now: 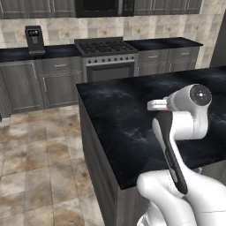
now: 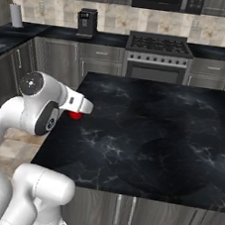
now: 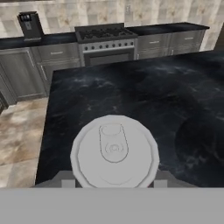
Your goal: Pick the beer, bottled water, can from the counter and place them in the open cabinet.
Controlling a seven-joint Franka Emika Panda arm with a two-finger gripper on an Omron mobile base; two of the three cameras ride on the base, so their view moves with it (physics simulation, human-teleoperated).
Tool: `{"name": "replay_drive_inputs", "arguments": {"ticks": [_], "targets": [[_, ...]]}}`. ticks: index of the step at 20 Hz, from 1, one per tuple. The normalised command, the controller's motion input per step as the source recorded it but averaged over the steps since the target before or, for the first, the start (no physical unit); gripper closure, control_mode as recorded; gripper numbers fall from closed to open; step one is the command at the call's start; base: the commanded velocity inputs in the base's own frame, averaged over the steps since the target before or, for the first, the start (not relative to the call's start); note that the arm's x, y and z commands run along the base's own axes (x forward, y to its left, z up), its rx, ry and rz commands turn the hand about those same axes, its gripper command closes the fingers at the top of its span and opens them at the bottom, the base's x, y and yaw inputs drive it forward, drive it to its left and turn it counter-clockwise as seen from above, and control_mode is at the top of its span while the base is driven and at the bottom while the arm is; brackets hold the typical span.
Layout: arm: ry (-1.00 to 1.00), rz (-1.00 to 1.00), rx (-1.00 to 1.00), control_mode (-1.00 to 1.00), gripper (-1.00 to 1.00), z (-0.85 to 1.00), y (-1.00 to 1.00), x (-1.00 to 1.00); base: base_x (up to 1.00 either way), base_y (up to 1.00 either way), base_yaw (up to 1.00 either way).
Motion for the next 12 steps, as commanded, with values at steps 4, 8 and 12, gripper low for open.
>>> {"name": "replay_drive_inputs", "arguments": {"ticks": [4,8,12], "targets": [[0.0,0.0,0.0,-1.0,1.0,0.28,0.01,-0.66,0.0,0.0,0.0],[0.0,0.0,0.0,-1.0,1.0,0.33,0.0,-0.62,0.0,0.0,0.0],[0.0,0.0,0.0,-1.0,1.0,0.36,0.0,-0.54,0.0,0.0,0.0]]}}
